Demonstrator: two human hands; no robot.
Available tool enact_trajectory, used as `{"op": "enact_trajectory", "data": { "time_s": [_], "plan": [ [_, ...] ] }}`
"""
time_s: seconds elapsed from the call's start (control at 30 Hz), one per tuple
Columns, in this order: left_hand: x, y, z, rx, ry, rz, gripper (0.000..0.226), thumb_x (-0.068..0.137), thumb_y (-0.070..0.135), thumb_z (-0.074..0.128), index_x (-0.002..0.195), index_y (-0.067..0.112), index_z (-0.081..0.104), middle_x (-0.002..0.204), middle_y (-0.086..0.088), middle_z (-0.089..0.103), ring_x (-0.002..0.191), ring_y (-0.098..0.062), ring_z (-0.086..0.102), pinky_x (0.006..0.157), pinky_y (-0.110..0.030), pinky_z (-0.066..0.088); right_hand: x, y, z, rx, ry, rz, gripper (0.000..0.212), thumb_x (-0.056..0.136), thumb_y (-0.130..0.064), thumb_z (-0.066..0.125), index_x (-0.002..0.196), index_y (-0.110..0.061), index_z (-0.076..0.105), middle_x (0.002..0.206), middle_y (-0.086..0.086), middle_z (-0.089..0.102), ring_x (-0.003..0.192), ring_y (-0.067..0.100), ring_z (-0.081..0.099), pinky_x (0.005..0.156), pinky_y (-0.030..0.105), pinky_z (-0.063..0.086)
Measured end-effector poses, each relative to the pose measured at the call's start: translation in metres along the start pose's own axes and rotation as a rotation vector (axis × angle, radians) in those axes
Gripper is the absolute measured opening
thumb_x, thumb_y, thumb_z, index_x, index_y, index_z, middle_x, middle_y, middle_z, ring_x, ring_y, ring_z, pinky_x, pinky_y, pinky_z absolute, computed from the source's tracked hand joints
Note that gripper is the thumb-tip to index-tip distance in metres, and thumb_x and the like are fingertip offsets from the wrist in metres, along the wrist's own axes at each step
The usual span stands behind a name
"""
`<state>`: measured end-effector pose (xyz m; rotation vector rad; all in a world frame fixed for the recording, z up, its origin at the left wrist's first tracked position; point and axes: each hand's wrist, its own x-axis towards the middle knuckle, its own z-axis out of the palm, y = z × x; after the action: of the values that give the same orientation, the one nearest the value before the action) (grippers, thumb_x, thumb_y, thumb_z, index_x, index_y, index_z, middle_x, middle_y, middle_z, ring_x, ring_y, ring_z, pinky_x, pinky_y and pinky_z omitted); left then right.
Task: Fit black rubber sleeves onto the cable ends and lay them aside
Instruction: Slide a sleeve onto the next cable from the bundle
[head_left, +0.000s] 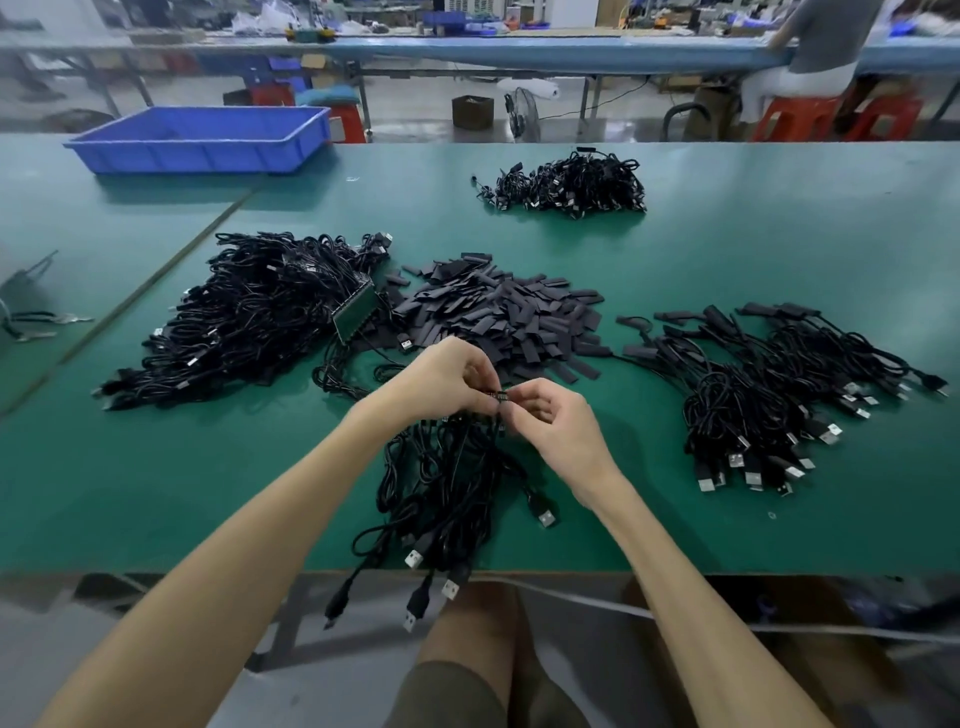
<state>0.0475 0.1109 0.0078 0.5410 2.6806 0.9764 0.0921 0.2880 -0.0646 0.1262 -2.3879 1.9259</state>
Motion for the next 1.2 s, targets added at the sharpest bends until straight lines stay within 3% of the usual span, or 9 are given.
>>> {"op": "enact_trajectory", "data": {
  "time_s": [0.1,0.27,0.47,0.7,0.9,1.0,1.07,1.2],
  "plan": [
    [0.000,0.000,-0.002,-0.031,-0.034,-0.010,0.013,0.084,0.012,0.082,0.094,0.013,0.074,0.091,-0.005,0.075,0.087,-0.019,0.070,0.083,-0.029,0.057,-0.001,0.000,-0.001,0.030,0.025,0.031,0.010,0.088,-0.018,0.082,0.089,-0.015,0.072,0.071,-0.005,0.071,0.066,0.009,0.064,0.069,0.029,0.053],
    [-0.002,-0.001,-0.004,-0.016,-0.025,-0.023,0.011,0.084,0.011,0.080,0.094,0.011,0.077,0.089,-0.007,0.076,0.089,-0.025,0.072,0.087,-0.040,0.059,0.000,0.000,0.003,-0.041,-0.005,0.013,0.012,0.087,-0.016,0.082,0.088,-0.015,0.070,0.073,-0.005,0.068,0.066,0.006,0.058,0.068,0.027,0.051],
    [-0.003,0.002,0.001,-0.018,0.023,-0.016,0.011,0.081,0.011,0.083,0.092,0.011,0.079,0.086,-0.006,0.077,0.085,-0.021,0.073,0.087,-0.042,0.059,0.003,0.001,0.004,-0.090,0.034,0.031,0.016,0.086,-0.014,0.079,0.082,-0.014,0.064,0.069,-0.006,0.063,0.062,0.006,0.053,0.064,0.029,0.047],
    [-0.004,0.007,0.012,0.015,0.130,-0.097,0.010,0.080,0.016,0.083,0.082,0.024,0.077,0.082,0.002,0.074,0.082,-0.015,0.071,0.087,-0.041,0.059,0.006,0.002,0.007,-0.123,0.083,0.039,0.020,0.084,-0.012,0.079,0.078,-0.020,0.062,0.067,-0.011,0.065,0.059,0.001,0.055,0.061,0.024,0.048],
    [-0.008,0.012,0.019,0.062,0.217,-0.129,0.010,0.079,0.017,0.080,0.087,0.023,0.079,0.080,0.008,0.070,0.083,-0.012,0.068,0.089,-0.040,0.057,0.006,0.002,0.008,-0.122,0.101,0.038,0.019,0.084,-0.012,0.078,0.079,-0.019,0.061,0.071,-0.005,0.066,0.063,0.009,0.056,0.063,0.032,0.049],
    [-0.010,0.015,0.025,0.094,0.251,-0.135,0.012,0.080,0.017,0.077,0.089,0.024,0.077,0.077,0.015,0.065,0.089,-0.015,0.067,0.099,-0.045,0.050,0.005,0.001,0.009,-0.134,0.106,0.029,0.018,0.084,-0.014,0.079,0.079,-0.019,0.062,0.070,-0.008,0.067,0.061,0.004,0.056,0.060,0.026,0.049],
    [-0.010,0.013,0.022,0.069,0.222,-0.134,0.010,0.082,0.019,0.079,0.087,0.027,0.074,0.079,0.015,0.067,0.091,-0.014,0.067,0.103,-0.046,0.047,0.004,0.001,0.008,-0.106,0.121,0.025,0.015,0.084,-0.014,0.079,0.080,-0.018,0.065,0.067,-0.010,0.067,0.060,0.001,0.056,0.060,0.023,0.048],
    [-0.014,0.000,0.013,-0.052,0.139,-0.116,0.011,0.082,0.020,0.085,0.087,0.025,0.076,0.088,0.005,0.076,0.091,-0.013,0.071,0.095,-0.043,0.055,0.002,0.000,0.007,-0.065,0.068,0.014,0.012,0.087,-0.011,0.078,0.084,-0.012,0.066,0.068,-0.009,0.063,0.062,0.004,0.054,0.063,0.027,0.047]
  ]
}}
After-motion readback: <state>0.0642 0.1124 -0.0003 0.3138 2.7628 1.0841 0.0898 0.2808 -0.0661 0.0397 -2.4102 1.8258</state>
